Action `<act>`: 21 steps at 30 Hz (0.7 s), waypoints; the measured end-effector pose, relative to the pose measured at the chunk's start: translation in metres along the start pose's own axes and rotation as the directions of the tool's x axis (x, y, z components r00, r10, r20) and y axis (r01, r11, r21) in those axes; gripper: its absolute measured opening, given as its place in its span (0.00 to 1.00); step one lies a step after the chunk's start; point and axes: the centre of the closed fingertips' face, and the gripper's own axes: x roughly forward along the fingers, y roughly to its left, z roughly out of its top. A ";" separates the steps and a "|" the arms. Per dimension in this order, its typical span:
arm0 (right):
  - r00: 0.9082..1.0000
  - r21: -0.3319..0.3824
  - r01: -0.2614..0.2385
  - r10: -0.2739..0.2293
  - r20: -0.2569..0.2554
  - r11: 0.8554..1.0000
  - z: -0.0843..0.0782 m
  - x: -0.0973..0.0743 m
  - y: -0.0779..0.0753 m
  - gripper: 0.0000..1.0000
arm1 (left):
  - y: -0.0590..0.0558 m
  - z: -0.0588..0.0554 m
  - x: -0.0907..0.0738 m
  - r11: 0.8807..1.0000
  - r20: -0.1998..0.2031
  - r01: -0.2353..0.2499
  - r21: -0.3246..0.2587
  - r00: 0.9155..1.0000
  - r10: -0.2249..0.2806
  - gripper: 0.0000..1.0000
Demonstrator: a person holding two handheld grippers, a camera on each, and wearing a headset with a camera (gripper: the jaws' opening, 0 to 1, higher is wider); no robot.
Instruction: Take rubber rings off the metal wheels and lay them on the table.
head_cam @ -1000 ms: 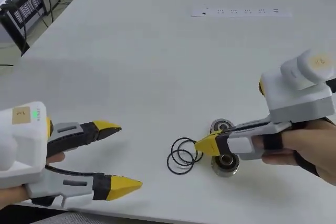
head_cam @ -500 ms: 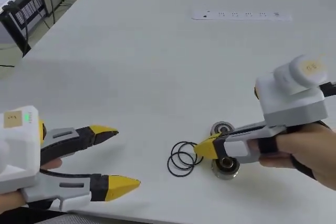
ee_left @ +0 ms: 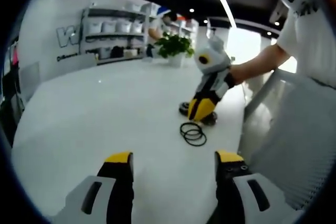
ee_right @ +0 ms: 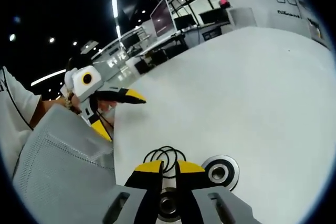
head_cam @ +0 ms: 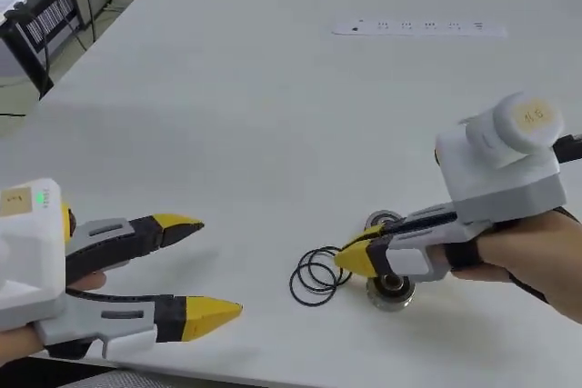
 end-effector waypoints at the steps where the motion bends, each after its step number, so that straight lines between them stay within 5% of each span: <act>1: 1.000 -0.005 0.004 -0.004 0.001 1.000 0.001 -0.001 -0.001 0.07 | 0.000 0.000 0.000 1.000 0.000 -0.001 -0.001 1.000 0.001 0.64; 14: 0.989 -0.020 0.068 -0.064 0.131 0.998 0.023 -0.046 -0.023 0.09 | 0.004 0.020 0.000 0.999 0.015 0.005 0.036 1.000 -0.006 0.63; 21: 0.987 -0.022 0.087 -0.083 0.137 0.996 0.017 -0.064 -0.040 0.14 | 0.008 0.037 0.005 0.996 0.012 0.032 0.085 0.999 -0.033 0.63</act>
